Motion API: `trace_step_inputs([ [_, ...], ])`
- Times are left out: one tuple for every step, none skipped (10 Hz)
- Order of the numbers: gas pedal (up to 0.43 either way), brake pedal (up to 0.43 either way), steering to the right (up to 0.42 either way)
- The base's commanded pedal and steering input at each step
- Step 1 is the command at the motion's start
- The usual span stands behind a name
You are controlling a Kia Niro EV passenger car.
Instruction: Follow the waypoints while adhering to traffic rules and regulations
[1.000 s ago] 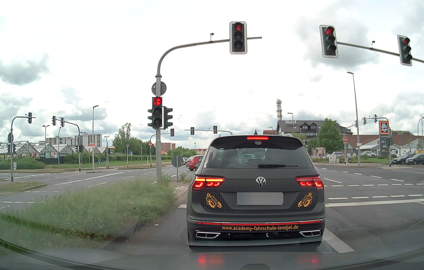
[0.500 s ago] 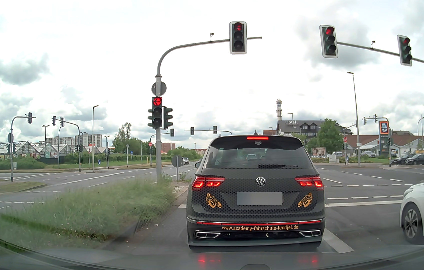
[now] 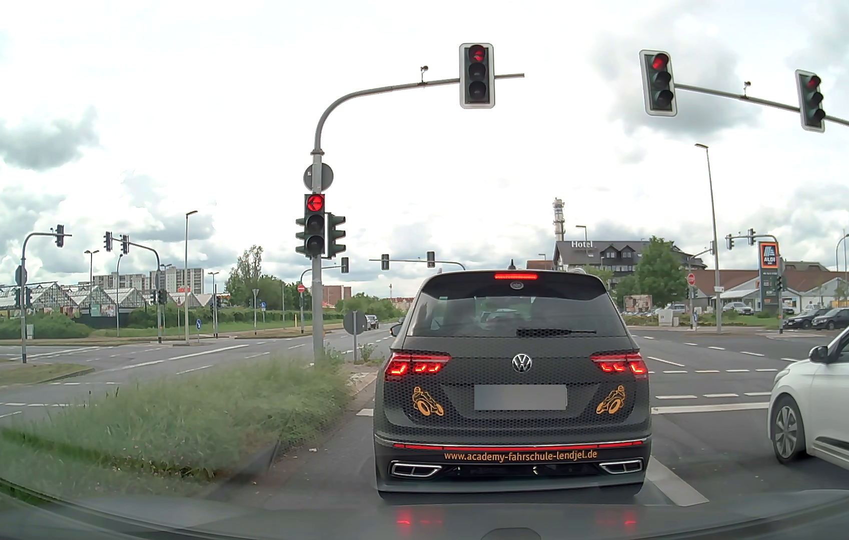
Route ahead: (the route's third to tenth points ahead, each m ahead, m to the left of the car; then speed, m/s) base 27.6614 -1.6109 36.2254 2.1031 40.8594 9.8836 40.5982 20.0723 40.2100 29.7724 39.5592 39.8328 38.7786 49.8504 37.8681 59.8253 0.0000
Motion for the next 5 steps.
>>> trace_step_inputs([
  [0.000,0.256,0.006],
  [0.000,0.256,0.006],
  [0.000,0.262,0.006],
  [0.000,0.262,0.006],
  [0.000,0.256,0.006],
])
